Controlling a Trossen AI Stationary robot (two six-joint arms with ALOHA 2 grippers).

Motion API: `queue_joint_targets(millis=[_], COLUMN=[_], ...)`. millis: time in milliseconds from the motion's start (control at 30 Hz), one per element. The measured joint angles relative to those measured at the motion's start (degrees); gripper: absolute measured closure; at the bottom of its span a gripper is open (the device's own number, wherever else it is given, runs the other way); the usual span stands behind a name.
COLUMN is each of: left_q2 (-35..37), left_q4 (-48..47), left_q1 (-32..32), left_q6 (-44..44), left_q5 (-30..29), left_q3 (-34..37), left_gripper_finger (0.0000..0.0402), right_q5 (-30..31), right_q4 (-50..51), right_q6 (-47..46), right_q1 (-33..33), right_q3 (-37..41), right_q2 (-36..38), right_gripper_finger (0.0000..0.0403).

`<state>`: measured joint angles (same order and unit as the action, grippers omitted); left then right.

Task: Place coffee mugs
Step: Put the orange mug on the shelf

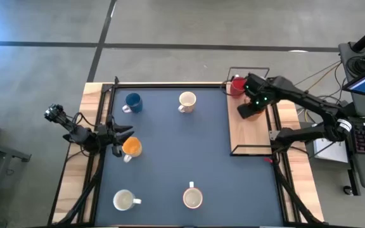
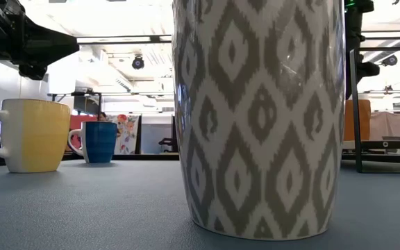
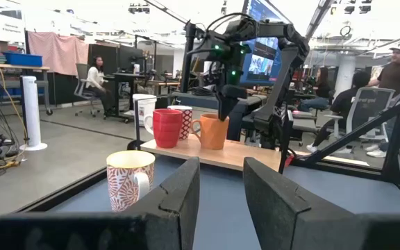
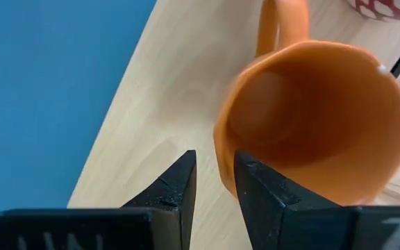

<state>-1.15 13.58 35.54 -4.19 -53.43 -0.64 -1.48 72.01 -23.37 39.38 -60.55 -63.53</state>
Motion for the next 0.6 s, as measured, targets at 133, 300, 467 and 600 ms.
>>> queue_joint_targets(millis=[133,300,467,600], left_q2=[0.0,0.0,0.0,0.0], left_q4=[0.0,0.0,0.0,0.0], left_q1=[0.0,0.0,0.0,0.0], left_q6=[0.0,0.0,0.0,0.0], left_q5=[0.0,0.0,0.0,0.0], left_q3=[0.0,0.0,0.0,0.0], left_gripper_finger=[0.0306,0.0306,0.0306,0.0306], right_q5=[0.3,2.9,3.5,5.8], right_q4=[-1.7,-2.5,-2.6,-2.5], right_q6=[-0.7,0.0,1.0,1.6], right_q1=[-0.4,-0.4,-0.4,-0.4], right_q3=[1.4,4.1,5.4,5.5], right_q2=[0.0,0.0,0.0,-0.1], right_gripper_finger=[0.0315,0.0329,0.0353,0.0369])
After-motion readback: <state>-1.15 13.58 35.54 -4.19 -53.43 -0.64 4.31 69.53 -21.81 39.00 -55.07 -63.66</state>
